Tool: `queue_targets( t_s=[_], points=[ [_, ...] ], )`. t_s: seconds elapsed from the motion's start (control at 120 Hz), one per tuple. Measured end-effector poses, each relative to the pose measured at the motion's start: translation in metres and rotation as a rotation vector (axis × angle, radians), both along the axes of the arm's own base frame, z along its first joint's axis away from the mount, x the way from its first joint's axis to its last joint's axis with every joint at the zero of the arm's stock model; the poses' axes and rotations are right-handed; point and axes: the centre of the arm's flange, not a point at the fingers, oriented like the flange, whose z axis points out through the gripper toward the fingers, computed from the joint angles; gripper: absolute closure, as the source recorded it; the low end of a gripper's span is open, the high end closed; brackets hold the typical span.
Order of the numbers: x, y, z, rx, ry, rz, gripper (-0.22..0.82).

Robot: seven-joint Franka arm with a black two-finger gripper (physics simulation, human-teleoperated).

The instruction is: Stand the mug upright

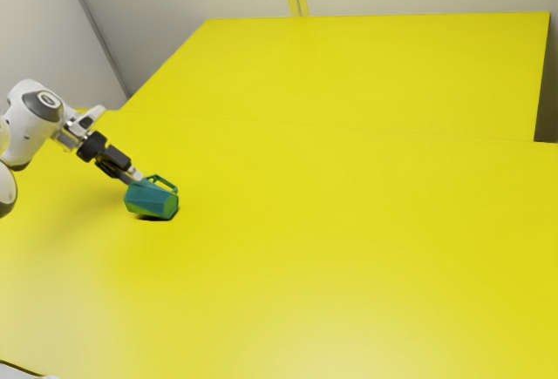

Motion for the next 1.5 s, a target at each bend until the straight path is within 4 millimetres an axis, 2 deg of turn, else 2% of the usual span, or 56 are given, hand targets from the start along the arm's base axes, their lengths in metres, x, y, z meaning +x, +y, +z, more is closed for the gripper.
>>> queue_targets(
  t_s=[0.175, 0.3, 0.4, 0.642, 0.833, 0.967, 1.267, 1.4, 1.5],
  points=[
    [-0.006, -0.005, -0.007, -0.049, 0.003, -0.047, 0.02],
    [-0.008, -0.009, -0.011, -0.075, 0.002, -0.069, 0.1],
    [-0.009, -0.012, -0.012, -0.093, -0.005, -0.081, 0.2],
    [-0.008, -0.019, -0.013, -0.139, -0.024, -0.095, 0.53],
    [-0.005, -0.03, -0.01, -0.186, -0.044, -0.105, 0.68],
    [0.0, -0.041, -0.005, -0.21, -0.056, -0.116, 0.74],
    [0.012, -0.092, 0.051, -0.149, -0.086, -0.193, 0.77],
    [0.022, -0.131, 0.076, -0.04, -0.103, -0.243, 0.77],
    [0.034, -0.172, 0.09, 0.079, -0.127, -0.305, 0.77]
  ],
)
